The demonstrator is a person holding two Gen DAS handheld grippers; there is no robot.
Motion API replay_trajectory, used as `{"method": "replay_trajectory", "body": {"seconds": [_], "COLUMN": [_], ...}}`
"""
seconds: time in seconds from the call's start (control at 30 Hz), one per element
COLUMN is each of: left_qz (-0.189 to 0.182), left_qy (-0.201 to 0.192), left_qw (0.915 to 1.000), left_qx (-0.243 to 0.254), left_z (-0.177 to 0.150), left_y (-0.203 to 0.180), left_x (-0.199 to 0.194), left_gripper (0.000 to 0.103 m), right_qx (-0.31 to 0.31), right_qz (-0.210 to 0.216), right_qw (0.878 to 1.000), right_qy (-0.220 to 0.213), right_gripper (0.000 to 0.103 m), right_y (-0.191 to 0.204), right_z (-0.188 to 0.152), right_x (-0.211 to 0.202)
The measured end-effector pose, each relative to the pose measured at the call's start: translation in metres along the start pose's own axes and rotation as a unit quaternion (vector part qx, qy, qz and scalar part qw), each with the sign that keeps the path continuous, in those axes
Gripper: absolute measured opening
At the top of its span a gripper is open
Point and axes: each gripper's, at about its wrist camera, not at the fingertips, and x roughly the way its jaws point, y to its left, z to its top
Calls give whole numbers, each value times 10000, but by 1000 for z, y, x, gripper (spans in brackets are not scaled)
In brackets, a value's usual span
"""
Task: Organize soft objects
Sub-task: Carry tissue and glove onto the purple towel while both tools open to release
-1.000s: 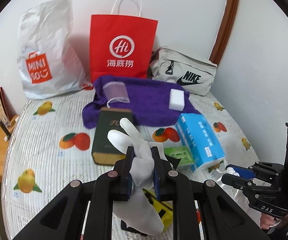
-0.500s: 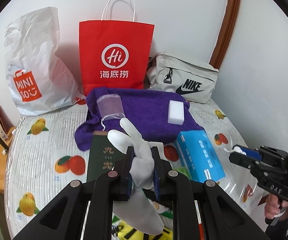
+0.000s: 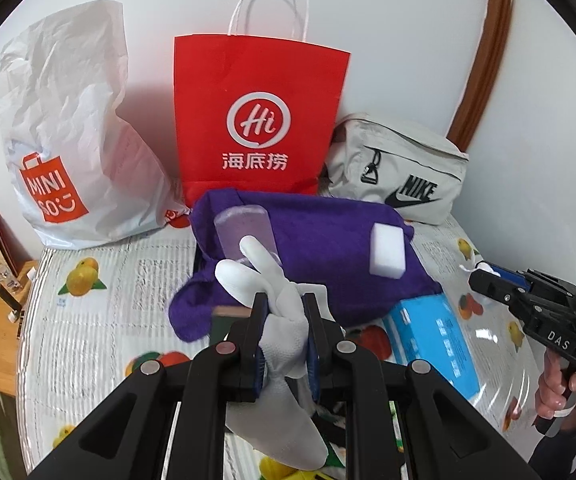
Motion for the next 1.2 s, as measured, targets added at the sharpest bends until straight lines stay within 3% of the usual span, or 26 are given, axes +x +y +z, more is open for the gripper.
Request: {"method": "replay_trajectory", "body": {"seconds": [0.3, 0.73, 1.0, 1.2], "left_qz": [123, 47, -40, -281], "left_qy": [103, 340, 554, 826], "left_qw": [9998, 9994, 9985, 9961], "left_qx": [-144, -73, -27, -156], "left_z": [24, 50, 64, 56], "left_y": [16, 17, 17, 18], "left_x": [32, 88, 122, 152], "left_gripper": [16, 16, 16, 16], "right_qx": [-68, -82, -155, -117], "right_qz": [-85, -356, -437, -374], "right_qw": [9999, 9962, 9942, 9917], "right_qy": [62, 788, 974, 1222], "right_gripper": [22, 22, 22, 22], "right_y": [-16, -39, -44, -47], "right_z": [29, 31, 30, 25], "right_x": [39, 119, 135, 142]}}
